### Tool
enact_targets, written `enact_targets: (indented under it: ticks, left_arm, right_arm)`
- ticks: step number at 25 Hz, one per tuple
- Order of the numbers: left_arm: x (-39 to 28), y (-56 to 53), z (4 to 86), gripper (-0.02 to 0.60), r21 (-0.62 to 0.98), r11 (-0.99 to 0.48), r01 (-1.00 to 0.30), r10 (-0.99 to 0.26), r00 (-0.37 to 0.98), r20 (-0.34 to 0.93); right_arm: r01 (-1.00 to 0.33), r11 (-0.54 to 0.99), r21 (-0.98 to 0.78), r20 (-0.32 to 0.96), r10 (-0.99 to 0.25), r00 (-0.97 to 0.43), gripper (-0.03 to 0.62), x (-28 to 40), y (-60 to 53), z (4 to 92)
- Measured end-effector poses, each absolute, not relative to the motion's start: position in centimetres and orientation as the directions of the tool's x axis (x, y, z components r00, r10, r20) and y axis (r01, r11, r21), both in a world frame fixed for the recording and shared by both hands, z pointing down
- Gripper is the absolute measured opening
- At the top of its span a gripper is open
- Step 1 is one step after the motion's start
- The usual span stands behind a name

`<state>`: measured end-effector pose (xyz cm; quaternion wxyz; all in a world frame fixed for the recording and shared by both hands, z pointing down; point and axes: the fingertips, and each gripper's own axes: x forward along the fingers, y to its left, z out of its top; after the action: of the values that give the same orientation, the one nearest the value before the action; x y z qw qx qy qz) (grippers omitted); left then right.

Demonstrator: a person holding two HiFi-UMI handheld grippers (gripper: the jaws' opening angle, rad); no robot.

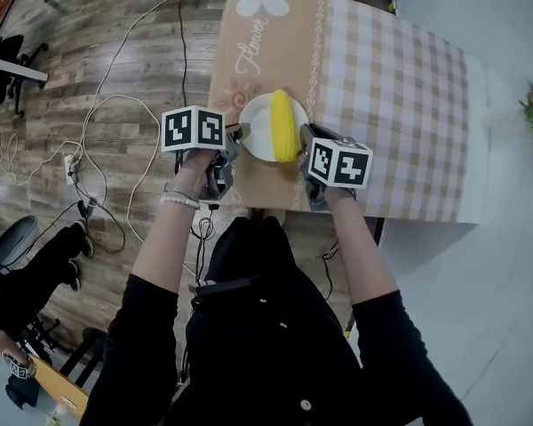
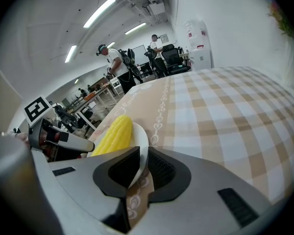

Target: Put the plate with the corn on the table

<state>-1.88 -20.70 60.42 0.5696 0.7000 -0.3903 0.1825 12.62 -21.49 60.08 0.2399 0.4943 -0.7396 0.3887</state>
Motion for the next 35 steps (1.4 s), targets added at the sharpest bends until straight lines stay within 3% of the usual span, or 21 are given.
enact_targets:
  ticks: [4,12,20,35]
  left_arm:
    - [-2.3,-23.4,59.8,0.082,0.624,-0.064,-0.779,-0.358,0.601,0.714]
    - [-5.6,-20.1,57.9,0.035,0.609,-0.102,-0.787,-0.488,0.573,0.659]
    - [-6.3,-19.8,53.2,0.026,0.507,-0.255,-0.823,-0.592,0.547,0.592]
    - [-4.7,-19.9,41.8,0.014,0.31,-0.454,-0.835,-0.724,0.549,0.419]
  right_arm:
    - [-0.903,0.202,-0.378,0.729,-0.537,-0.425,0.083,13.2,-25.3,59.8]
    - [-0.92,0.13,-0.37,0.688,-0.627,-0.365,0.091,13.6,-21.4,59.0]
    - [-0.935,0.275,-0.226,0.585,-0.728,-0.356,0.06,12.6,-21.0,52.8]
    - [-0.913,0.357,-0.196,0.404,-0.819,-0.407,0.048,11.5,-19.9,43.1]
